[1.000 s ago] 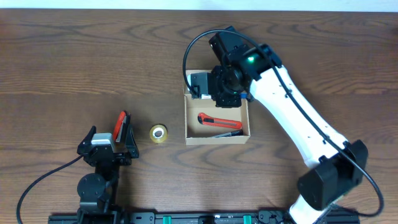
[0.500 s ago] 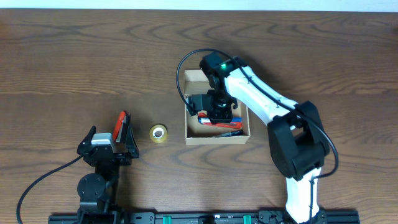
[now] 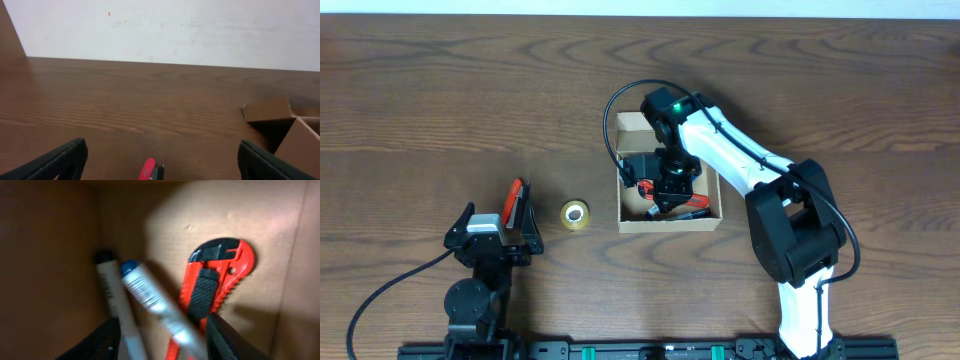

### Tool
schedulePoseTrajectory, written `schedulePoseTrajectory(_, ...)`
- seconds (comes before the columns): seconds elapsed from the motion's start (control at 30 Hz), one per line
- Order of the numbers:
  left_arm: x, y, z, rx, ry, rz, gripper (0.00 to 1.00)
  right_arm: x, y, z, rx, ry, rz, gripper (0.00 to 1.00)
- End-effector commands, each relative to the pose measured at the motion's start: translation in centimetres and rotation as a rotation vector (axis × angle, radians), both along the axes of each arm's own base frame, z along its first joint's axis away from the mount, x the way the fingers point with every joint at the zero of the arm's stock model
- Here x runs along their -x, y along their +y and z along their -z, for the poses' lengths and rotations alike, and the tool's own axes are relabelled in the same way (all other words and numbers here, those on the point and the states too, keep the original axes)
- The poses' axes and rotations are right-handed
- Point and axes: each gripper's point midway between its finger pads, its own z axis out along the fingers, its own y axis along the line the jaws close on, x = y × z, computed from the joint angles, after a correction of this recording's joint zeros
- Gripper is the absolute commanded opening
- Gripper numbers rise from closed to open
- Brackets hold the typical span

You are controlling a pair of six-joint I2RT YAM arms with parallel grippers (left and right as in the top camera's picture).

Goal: Pack container
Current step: 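Carry the blue marker into the box and open the right gripper, then retract the right arm and move the left gripper to the left red knife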

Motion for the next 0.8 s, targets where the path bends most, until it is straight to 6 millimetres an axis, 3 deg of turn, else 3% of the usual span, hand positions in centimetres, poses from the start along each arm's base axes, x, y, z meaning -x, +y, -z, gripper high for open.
schedulePoseTrajectory(0.0,0.0,-0.6,1.9,0.054,0.046,0.029,0.95,-1.9,1.7,-5.6,-0.120,-0.094,0.043,0.57)
schedulePoseTrajectory(0.1,0.2,-0.8,1.1,0.188,0.044,0.018,0.95,-3.5,2.1,-10.4,-0.183,-0.177,0.134,0.72)
schedulePoseTrajectory(0.17,0.4,-1.0,-0.7,0.240,0.025,0.028,0.95,-4.6,1.7,-13.5,-0.215,-0.227,0.251,0.93)
schedulePoseTrajectory(0.2,0.6,-1.0,-1.6,0.241,0.027,0.028,0.95,-5.1,1.3,-14.9,-0.228,-0.248,0.308,0.99)
schedulePoseTrajectory(0.37,0.6,-0.7,-4.6,0.220,0.166,0.000,0.95,-7.6,-2.9,-21.3,-0.309,-0.369,0.511,0.99)
schedulePoseTrajectory(0.57,-3.1,-0.9,-4.7,0.184,0.522,-0.042,0.95,-11.8,-12.9,-25.6,-0.356,-0.499,0.886,0.99)
schedulePoseTrajectory(0.73,-5.9,0.3,-4.5,0.031,0.874,-0.096,0.95,-13.2,-23.6,-25.9,-0.333,-0.510,1.271,0.99)
schedulePoseTrajectory(0.77,-6.2,0.5,-4.6,0.006,0.925,-0.102,0.95,-13.2,-24.9,-25.8,-0.329,-0.506,1.319,0.99)
